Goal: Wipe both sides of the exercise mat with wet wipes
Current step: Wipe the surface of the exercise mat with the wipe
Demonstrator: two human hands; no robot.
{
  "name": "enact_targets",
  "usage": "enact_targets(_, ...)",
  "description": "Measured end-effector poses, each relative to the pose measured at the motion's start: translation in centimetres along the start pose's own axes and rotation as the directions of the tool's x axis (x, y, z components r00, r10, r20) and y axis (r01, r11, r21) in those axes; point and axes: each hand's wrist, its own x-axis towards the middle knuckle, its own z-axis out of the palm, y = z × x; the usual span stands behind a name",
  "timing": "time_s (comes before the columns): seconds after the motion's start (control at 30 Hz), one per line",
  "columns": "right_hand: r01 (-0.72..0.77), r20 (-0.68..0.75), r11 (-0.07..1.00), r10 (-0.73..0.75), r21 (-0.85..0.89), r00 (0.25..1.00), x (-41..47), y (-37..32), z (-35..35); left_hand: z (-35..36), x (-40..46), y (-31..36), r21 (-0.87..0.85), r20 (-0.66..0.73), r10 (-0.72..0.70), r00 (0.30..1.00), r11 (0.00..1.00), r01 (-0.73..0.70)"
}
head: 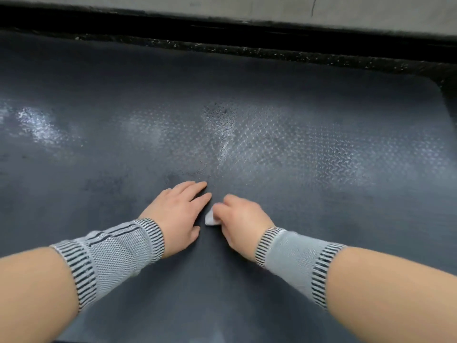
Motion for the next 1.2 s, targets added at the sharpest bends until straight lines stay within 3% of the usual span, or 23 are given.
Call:
enact_targets(0.07,0.071,0.070,0.996,-0.067,-0.050,0.995,-1.2,2.2,-1.1,0.6,-0.4,0.2,-0.058,-0.022,-0.042,0.999,0.997,0.041)
enact_targets(0.1,0.018,0.040,0.998,-0.015,-0.060,0.999,-1.2,3.8,-1.7,0.9,-0.8,0.1,-0.075,-0.025,-0.059,0.998,0.996,0.057)
enact_targets(0.2,-0.341,-0.196,0.939,0.324,-0.055,0.925,-0.2,7.3,-2.5,1.5,-1.8,0.2,-0.077,-0.019,-0.073,0.997,0.995,0.071)
enact_targets(0.27,-0.444,-0.263,0.896,0.429,0.002,0.864,0.5,5.5,-1.4,1.8,-2.1,0.4,-0.073,-0.022,-0.078,0.997,0.994,0.076)
enact_targets(0.33,-0.367,-0.205,0.930,0.364,0.024,0.909,0.0,1.7,0.4,1.9,-2.2,0.5,-0.071,-0.027,-0.085,0.996,0.994,0.083)
enact_targets(0.4,-0.091,-0.096,0.996,0.092,0.018,0.991,-2.3,-1.5,2.2,2.0,-2.4,0.7,-0.069,-0.026,-0.084,0.996,0.994,0.082)
enact_targets(0.47,0.129,0.055,0.991,-0.130,0.026,0.990,-4.7,-1.9,2.2,2.2,-2.9,0.9,-0.058,-0.013,-0.087,0.996,0.995,0.086)
enact_targets(0.5,0.156,0.090,0.988,-0.156,0.010,0.984,-5.1,-0.6,1.7,2.4,-3.2,1.0,-0.051,-0.002,-0.087,0.996,0.995,0.087)
enact_targets(0.53,0.110,0.098,0.994,-0.108,-0.021,0.989,-5.0,0.9,1.0,2.6,-3.7,1.1,-0.044,0.010,-0.085,0.996,0.995,0.086)
enact_targets(0.6,-0.115,-0.028,0.990,0.113,-0.078,0.993,-4.2,3.7,-0.1,3.0,-4.6,1.2,-0.027,0.027,-0.080,0.996,0.996,0.081)
enact_targets(0.63,-0.248,-0.112,0.966,0.239,-0.076,0.964,-3.7,4.4,-0.4,3.3,-4.9,1.3,-0.017,0.034,-0.077,0.996,0.997,0.077)
enact_targets(0.7,-0.358,-0.202,0.933,0.344,-0.033,0.917,-3.0,2.8,0.4,3.5,-5.3,1.7,-0.004,0.044,-0.078,0.996,0.997,0.078)
enact_targets(0.73,-0.335,-0.151,0.942,0.328,-0.024,0.933,-3.2,0.8,1.1,3.6,-5.4,1.9,-0.006,0.045,-0.082,0.996,0.997,0.082)
enact_targets(0.8,-0.089,-0.008,0.996,0.089,-0.001,0.996,-5.2,-3.5,3.7,3.5,-5.6,2.3,-0.006,0.046,-0.080,0.996,0.997,0.080)
enact_targets(0.87,0.140,0.176,0.988,-0.151,0.070,0.973,-8.2,-5.4,4.7,3.5,-5.9,2.6,0.009,0.059,-0.059,0.997,0.998,0.058)
enact_targets(0.93,0.223,0.261,0.973,-0.231,0.060,0.937,-9.6,-3.0,4.2,3.8,-6.6,2.7,0.023,0.079,-0.044,0.996,0.999,0.042)
enact_targets(1.0,0.161,0.216,0.987,-0.156,-0.006,0.964,-9.3,-0.1,2.6,4.4,-7.4,2.6,0.035,0.094,-0.038,0.995,0.999,0.034)
enact_targets(1.1,-0.100,-0.017,0.989,0.099,-0.107,0.995,-8.1,1.0,1.6,4.9,-8.2,2.7,0.041,0.103,-0.033,0.994,0.999,0.028)
enact_targets(1.13,-0.128,-0.070,0.988,0.122,-0.090,0.990,-8.0,-0.1,2.3,4.9,-8.2,2.8,0.044,0.104,-0.034,0.994,0.999,0.029)
enact_targets(1.2,-0.075,0.034,0.996,0.076,-0.038,0.997,-8.6,-3.7,4.1,4.8,-8.2,3.0,0.053,0.107,-0.035,0.994,0.998,0.030)
